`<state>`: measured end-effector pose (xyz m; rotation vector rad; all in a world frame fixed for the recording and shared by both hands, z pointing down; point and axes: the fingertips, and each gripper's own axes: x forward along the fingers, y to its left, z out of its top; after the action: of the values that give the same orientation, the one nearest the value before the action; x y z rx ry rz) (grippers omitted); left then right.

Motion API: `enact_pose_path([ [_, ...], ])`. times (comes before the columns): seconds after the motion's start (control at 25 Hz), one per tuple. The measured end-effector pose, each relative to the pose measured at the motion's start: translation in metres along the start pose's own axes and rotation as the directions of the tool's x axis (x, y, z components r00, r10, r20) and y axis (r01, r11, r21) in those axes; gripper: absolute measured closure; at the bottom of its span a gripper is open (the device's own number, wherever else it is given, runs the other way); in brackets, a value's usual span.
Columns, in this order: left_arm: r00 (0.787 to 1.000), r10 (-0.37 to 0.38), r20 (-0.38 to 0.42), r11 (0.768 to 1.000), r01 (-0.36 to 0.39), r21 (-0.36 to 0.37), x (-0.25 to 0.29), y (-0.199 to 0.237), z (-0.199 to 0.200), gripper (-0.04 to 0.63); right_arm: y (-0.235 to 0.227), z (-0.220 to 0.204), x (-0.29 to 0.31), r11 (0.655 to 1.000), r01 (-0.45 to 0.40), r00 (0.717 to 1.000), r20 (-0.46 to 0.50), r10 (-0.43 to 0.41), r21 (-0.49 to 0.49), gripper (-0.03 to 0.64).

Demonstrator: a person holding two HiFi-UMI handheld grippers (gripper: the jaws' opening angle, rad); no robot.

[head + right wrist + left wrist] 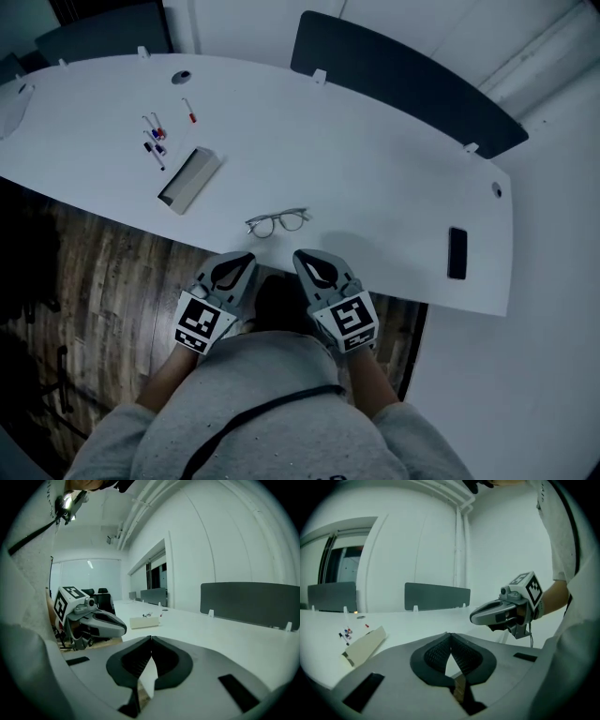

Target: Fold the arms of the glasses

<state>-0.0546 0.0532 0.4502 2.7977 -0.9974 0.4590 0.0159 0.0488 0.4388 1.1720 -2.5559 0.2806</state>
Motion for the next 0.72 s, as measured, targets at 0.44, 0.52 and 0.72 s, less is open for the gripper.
enact_pose_path([
  [0.44,0.999,0.02,0.044,1.0,-0.02,-0.012,-0.046,-0.03,-0.001,0.58,0.049,-0.002,-0.035,0.999,0.019,0.999,0.047,-0.021,0.048,0.598],
  [0.52,0.998,0.033,0.057,0.999,-0.032,-0.012,-0.052,-0.033,-0.001,0.58,0.054,0.0,-0.039,0.998,0.033,0.997,0.062,-0.036,0.055,0.598],
  [0.72,0.994,0.07,0.089,0.997,-0.068,-0.032,-0.07,-0.038,-0.005,0.58,0.066,0.005,-0.05,0.996,0.065,0.991,0.113,-0.072,0.068,0.598],
])
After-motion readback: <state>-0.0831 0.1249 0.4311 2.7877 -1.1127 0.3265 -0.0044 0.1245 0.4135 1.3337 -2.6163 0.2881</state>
